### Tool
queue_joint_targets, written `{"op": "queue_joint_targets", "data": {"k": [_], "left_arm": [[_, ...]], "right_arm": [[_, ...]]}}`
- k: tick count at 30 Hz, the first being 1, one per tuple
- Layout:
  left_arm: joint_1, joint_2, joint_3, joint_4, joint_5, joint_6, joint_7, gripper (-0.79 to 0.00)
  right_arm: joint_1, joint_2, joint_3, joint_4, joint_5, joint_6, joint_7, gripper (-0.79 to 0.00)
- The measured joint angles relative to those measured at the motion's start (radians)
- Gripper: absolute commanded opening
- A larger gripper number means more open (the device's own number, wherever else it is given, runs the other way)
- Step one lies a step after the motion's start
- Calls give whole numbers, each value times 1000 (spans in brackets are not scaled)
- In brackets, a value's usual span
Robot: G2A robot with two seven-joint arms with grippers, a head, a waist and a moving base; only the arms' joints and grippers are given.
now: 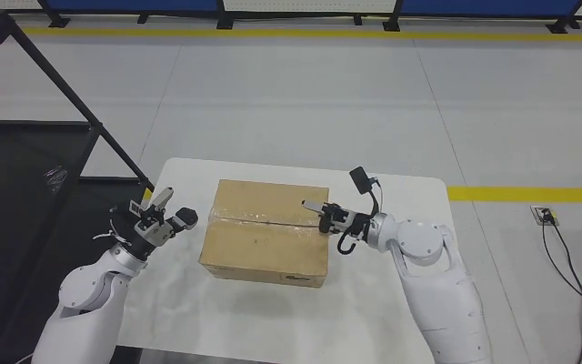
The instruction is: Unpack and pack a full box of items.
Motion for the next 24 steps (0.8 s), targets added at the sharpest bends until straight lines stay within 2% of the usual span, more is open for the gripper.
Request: {"op": "queue_joint_targets", "data": {"k": [9, 16, 24], "left_arm": [[5, 1, 0, -3, 6, 0, 8, 0], [8, 2, 2, -7, 5, 0, 10, 0], [12, 2, 7, -1, 11, -2, 11, 0]], "right_arm": [[-33, 22, 32, -25, 23, -8, 1, 0], [-51, 34, 17, -43, 29, -4, 4, 0], [-32, 41, -15, -2, 35, 6, -15, 0]]}}
